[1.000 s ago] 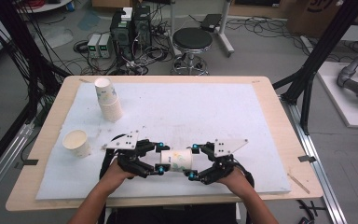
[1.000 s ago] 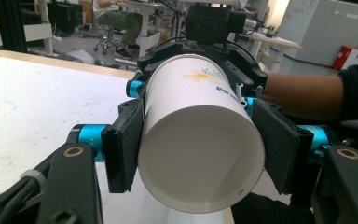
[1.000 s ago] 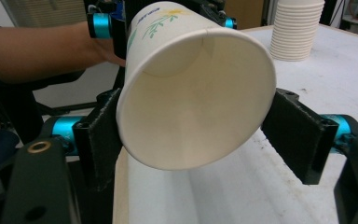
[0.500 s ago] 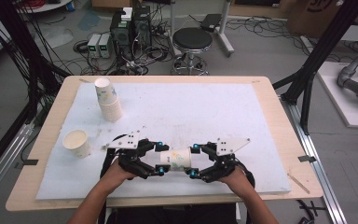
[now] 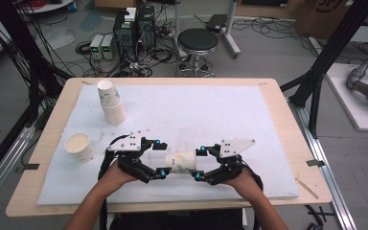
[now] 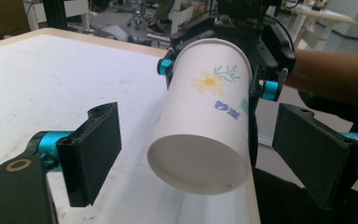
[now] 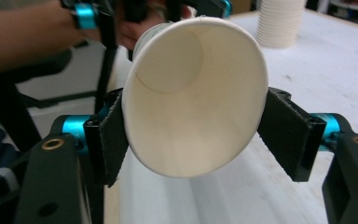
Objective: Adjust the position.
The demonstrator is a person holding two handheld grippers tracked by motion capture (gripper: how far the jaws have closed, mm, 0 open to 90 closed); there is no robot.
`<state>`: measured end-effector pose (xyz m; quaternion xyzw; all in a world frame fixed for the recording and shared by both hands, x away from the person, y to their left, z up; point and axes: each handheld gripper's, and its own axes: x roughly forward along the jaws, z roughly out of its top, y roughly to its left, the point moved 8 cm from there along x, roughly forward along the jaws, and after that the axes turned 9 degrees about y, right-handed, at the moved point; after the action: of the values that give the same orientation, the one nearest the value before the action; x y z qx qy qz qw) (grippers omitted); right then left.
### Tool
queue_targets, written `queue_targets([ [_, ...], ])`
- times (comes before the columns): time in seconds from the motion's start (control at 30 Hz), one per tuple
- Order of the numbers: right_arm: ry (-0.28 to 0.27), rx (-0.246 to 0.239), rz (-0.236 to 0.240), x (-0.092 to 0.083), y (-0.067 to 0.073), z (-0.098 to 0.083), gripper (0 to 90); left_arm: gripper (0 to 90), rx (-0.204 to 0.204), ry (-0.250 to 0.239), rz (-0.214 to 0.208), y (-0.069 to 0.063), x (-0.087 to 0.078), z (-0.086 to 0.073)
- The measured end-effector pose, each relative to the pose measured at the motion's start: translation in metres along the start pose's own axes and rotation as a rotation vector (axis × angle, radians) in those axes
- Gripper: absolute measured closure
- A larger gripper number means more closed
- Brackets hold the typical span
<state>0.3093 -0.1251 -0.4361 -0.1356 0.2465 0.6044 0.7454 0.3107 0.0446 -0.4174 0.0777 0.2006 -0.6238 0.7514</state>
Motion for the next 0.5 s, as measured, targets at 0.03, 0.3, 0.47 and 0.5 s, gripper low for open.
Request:
queue_targets([
  [0.03,0.008,-0.001,-0.006,0.000,-0.001,0.001,29.2,15.5,-0.002,0.008,0.009,0.001,0.000,-0.001],
  [0.3,0.074,-0.026,-0.033,-0.003,-0.005,0.007,29.2,15.8,0.012,0.075,0.041,0.004,-0.003,0.000],
  [0.47,0.125,-0.052,-0.040,-0.003,-0.005,0.012,29.1,16.1,0.025,0.113,0.045,0.005,-0.003,0.001],
  [0.5,0.134,-0.059,-0.041,-0.004,-0.005,0.013,29.1,16.3,0.031,0.125,0.048,0.005,-0.002,0.001],
])
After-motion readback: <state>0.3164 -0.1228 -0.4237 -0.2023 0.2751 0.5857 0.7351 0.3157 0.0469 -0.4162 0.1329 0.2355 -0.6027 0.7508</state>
